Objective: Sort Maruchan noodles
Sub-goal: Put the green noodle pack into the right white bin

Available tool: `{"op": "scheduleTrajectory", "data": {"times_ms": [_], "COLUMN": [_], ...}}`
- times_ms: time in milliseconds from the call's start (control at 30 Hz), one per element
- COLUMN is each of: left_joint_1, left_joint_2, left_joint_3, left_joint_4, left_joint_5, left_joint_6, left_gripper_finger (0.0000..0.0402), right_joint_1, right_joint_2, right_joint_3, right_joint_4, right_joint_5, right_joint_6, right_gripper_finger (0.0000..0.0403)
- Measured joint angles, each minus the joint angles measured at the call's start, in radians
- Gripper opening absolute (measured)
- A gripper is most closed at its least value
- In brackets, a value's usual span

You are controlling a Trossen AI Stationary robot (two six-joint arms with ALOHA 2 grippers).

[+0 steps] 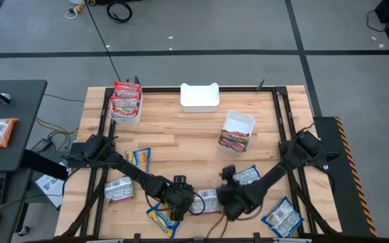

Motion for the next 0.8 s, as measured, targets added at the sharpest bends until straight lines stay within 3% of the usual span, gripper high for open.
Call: {"op": "scheduleTrajectory", "data": {"times_ms": [100, 233, 433, 633, 800], "left_joint_1": [0.002, 0.003, 0.013, 0.064, 0.103], "left_joint_2": [0.000, 0.000, 0.001, 0.000, 0.003], "left_joint_3": [0.000, 0.002, 0.000, 0.000, -0.001], "left_joint_4": [-0.003, -0.010, -0.008, 0.002, 0.025], "left_joint_5": [0.005, 0.007, -0.018, 0.000, 0.001], "left_joint_6": [0.002, 0.008, 0.045, 0.093, 0.103], "left_gripper_finger": [0.0286, 0.0286, 0.0286, 0.0286, 0.0286], "right_joint_1": [-0.028, -0.011, 0.094, 0.142, 0.123], "right_joint_2": [-0.030, -0.103, -0.165, -0.097, 0.009], "right_joint_3": [0.000, 0.000, 0.000, 0.001, 0.000], "right_joint_4": [-0.107, -0.121, 0.212, 0.501, 0.629], "right_joint_5": [0.003, -0.079, -0.229, -0.128, -0.087], "right_joint_6": [-0.002, 0.004, -0.102, -0.265, -0.248], "right_gripper_finger": [0.0270, 0.0270, 0.0267, 0.0263, 0.0263]}}
